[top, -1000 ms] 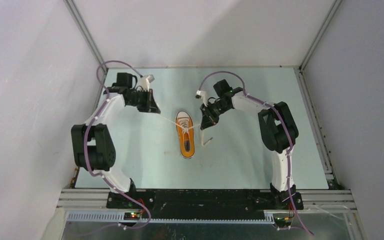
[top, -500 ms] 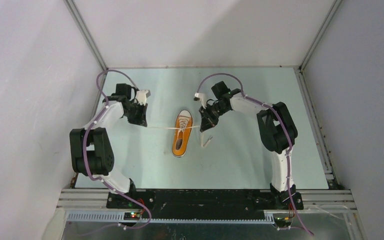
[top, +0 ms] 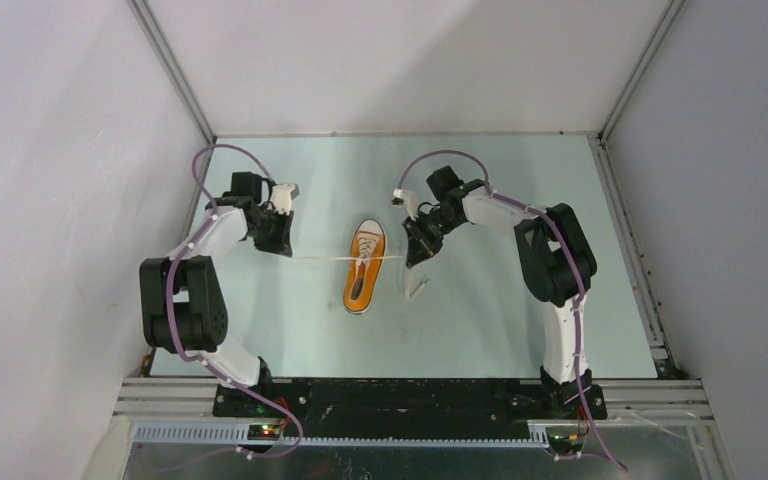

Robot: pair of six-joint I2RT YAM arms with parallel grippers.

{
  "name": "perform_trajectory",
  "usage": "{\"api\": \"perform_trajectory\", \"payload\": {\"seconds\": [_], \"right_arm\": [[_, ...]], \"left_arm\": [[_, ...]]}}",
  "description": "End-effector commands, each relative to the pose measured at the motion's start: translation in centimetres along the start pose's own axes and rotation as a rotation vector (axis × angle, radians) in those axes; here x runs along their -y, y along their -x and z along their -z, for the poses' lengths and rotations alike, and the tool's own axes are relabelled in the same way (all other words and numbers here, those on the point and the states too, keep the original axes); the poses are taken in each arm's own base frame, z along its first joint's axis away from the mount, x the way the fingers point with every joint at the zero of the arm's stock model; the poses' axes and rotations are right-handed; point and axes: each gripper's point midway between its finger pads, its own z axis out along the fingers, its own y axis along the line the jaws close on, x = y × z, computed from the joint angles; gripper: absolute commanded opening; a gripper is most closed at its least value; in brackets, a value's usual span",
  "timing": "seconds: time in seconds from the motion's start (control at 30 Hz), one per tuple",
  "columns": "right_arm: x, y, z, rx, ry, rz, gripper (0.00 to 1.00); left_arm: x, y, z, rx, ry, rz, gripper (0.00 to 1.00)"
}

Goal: Tie the shoes

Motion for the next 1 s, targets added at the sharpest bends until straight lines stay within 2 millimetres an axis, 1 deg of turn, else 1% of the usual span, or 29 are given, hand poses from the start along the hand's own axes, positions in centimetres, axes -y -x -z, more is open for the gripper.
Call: {"api": "perform_trajectory", "payload": {"seconds": [0.0, 0.13, 0.23, 0.33, 0.4, 0.43, 0.47, 0.5, 0.53, 0.57, 0.6, 0.63, 0.67, 0.7, 0.73, 0.77, 0.8, 0.87, 0.97], "right_arm": [[2.2, -1.9, 2.3, -0.060, -0.122, -0.047, 0.00], [1.9, -2.6, 2.1, -0.083, -0.119, -0.056, 0.00], [1.7, -3.4, 2.0, -0.101, -0.117, -0.073, 0.00], [1.5, -3.4, 2.0, -0.097, -0.109, -0.074, 0.00], [1.2, -2.8, 2.0, -0.082, -0.091, -0.067, 0.00], [1.0, -2.2, 2.1, -0.070, -0.083, -0.058, 0.00], [0.4, -1.8, 2.1, -0.057, -0.056, -0.052, 0.00], [0.1, -1.2, 2.2, -0.049, -0.044, -0.044, 0.00], [-0.5, -0.8, 2.2, -0.043, -0.026, -0.040, 0.00], [-0.8, -0.4, 2.4, -0.038, -0.021, -0.039, 0.00], [-1.3, -0.3, 2.3, -0.038, -0.008, -0.045, 0.02], [-1.6, -0.4, 2.4, -0.043, 0.000, -0.052, 0.05], [-2.0, -0.4, 2.3, -0.046, 0.006, -0.057, 0.13], [-2.3, -0.5, 2.4, -0.051, 0.009, -0.062, 0.17], [-2.4, -0.5, 2.5, -0.052, 0.007, -0.066, 0.24], [-2.7, -0.4, 2.8, -0.048, 0.005, -0.064, 0.28], [-2.8, -0.3, 3.1, -0.039, 0.007, -0.070, 0.36], [-3.2, 0.1, 3.8, -0.023, 0.011, -0.075, 0.44], [-4.2, 0.8, 5.3, -0.001, 0.044, -0.083, 0.48]], "left_arm": [[-5.6, 1.3, 2.3, 0.049, 0.210, 0.002, 0.00], [-5.4, 1.0, 2.1, 0.050, 0.204, 0.019, 0.00], [-5.4, 1.3, 2.4, 0.066, 0.213, 0.030, 0.00], [-5.2, 1.6, 2.5, 0.076, 0.201, 0.027, 0.00], [-3.7, 1.9, 2.1, 0.086, 0.119, 0.024, 0.00], [-2.1, 1.9, 1.8, 0.084, 0.028, 0.021, 0.00], [-0.9, 2.1, 1.6, 0.082, -0.024, 0.003, 0.00], [0.6, 1.6, 1.2, 0.054, -0.091, 0.001, 0.00], [2.1, 1.5, 0.8, 0.030, -0.128, -0.030, 0.00], [4.0, 1.1, 0.4, 0.000, -0.177, -0.055, 0.00], [5.0, 0.6, -0.1, -0.025, -0.202, -0.058, 0.00], [6.5, 0.4, -0.5, -0.036, -0.234, -0.082, 0.00], [7.3, -0.2, -1.0, -0.056, -0.254, -0.074, 0.00], [8.1, -0.2, -1.3, -0.052, -0.278, -0.082, 0.00], [9.3, -0.8, -1.9, -0.077, -0.300, -0.098, 0.00], [10.5, -0.9, -2.2, -0.085, -0.325, -0.125, 0.00], [11.2, -1.2, -2.6, -0.099, -0.352, -0.134, 0.00], [13.0, -1.6, -3.3, -0.127, -0.414, -0.169, 0.00], [15.5, -1.6, -4.3, -0.148, -0.481, -0.218, 0.00]]}}
